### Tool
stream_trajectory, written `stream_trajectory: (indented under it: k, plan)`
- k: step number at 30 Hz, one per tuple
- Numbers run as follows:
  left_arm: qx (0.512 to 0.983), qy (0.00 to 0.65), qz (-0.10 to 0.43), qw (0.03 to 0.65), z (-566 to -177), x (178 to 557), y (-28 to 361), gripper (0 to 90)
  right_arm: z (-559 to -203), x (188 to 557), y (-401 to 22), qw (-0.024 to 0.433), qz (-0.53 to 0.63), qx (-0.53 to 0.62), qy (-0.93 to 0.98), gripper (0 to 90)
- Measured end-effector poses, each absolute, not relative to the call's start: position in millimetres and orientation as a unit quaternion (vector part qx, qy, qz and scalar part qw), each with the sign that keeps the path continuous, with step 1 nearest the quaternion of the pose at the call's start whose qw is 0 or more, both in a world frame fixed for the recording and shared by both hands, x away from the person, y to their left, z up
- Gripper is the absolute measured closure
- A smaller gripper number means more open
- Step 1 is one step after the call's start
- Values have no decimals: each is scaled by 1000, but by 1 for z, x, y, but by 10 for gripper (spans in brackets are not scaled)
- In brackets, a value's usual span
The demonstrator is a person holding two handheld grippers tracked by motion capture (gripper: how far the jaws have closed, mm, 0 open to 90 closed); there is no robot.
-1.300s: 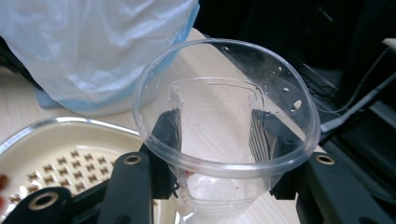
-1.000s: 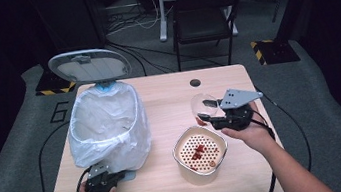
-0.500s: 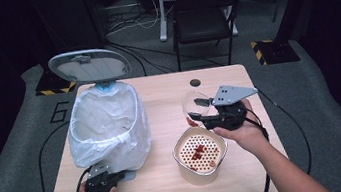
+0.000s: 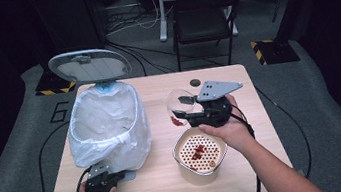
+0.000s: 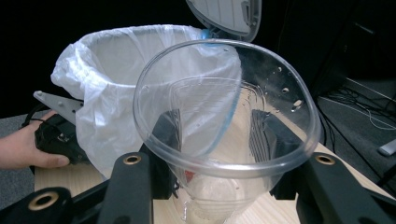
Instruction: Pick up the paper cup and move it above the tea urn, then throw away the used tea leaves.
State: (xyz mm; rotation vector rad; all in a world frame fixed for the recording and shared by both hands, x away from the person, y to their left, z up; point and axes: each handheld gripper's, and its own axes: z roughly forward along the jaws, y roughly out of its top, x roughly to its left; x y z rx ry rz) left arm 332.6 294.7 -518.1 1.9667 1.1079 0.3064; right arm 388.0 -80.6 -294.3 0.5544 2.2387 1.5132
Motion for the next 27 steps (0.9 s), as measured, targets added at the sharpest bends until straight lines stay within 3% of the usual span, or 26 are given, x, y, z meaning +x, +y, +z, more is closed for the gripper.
stream_trajectory:
  k: [27]
  plan:
    - [783,442,125,419,-519,333,295,900,-268,411,-24,162,560,180,792,536]
